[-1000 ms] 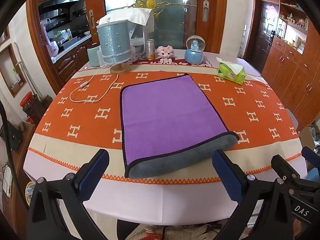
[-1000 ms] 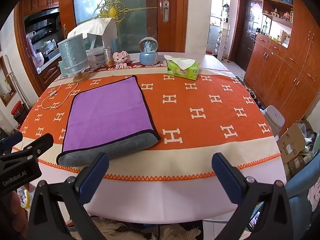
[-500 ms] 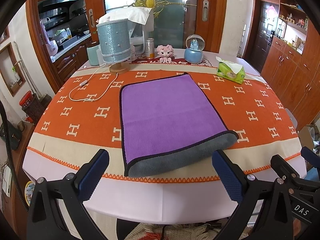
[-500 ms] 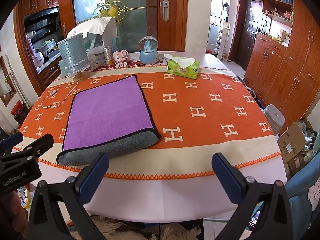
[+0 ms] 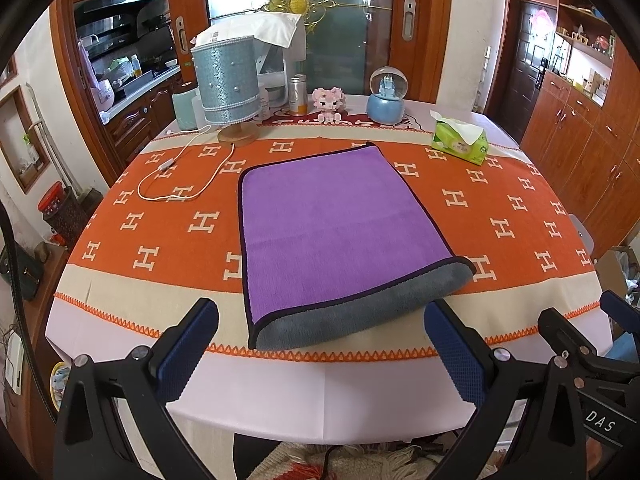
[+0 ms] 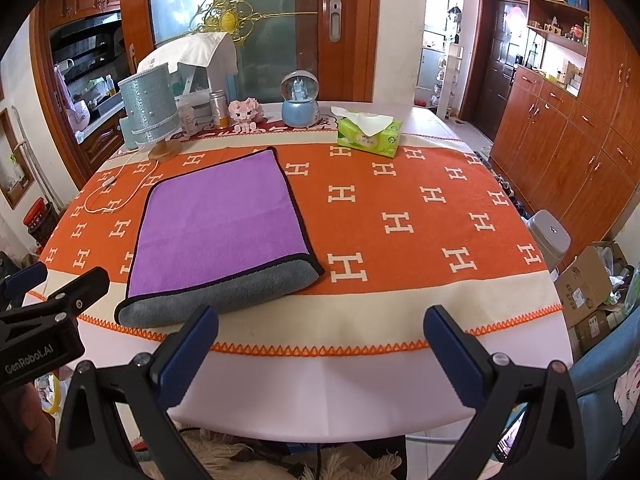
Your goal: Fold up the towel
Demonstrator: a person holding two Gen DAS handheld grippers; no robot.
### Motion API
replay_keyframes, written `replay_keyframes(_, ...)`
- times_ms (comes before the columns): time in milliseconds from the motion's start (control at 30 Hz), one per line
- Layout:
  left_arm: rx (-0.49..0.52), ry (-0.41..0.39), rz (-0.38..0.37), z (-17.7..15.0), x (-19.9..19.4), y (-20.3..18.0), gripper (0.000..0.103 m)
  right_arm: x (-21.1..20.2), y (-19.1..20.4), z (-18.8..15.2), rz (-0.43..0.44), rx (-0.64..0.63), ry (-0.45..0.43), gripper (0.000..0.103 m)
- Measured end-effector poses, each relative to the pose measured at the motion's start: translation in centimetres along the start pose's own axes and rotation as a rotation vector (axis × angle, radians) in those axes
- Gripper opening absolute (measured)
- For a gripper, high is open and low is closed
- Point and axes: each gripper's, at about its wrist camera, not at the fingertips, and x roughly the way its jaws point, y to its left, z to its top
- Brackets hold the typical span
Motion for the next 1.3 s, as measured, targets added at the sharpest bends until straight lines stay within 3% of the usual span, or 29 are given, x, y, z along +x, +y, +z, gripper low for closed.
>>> replay_keyframes(1300,0.010,-0.001,0.004,0.9,0.4,0.0,0.102,-0.2,0.2,0.6,0.002,0.001,-0.014,0.103)
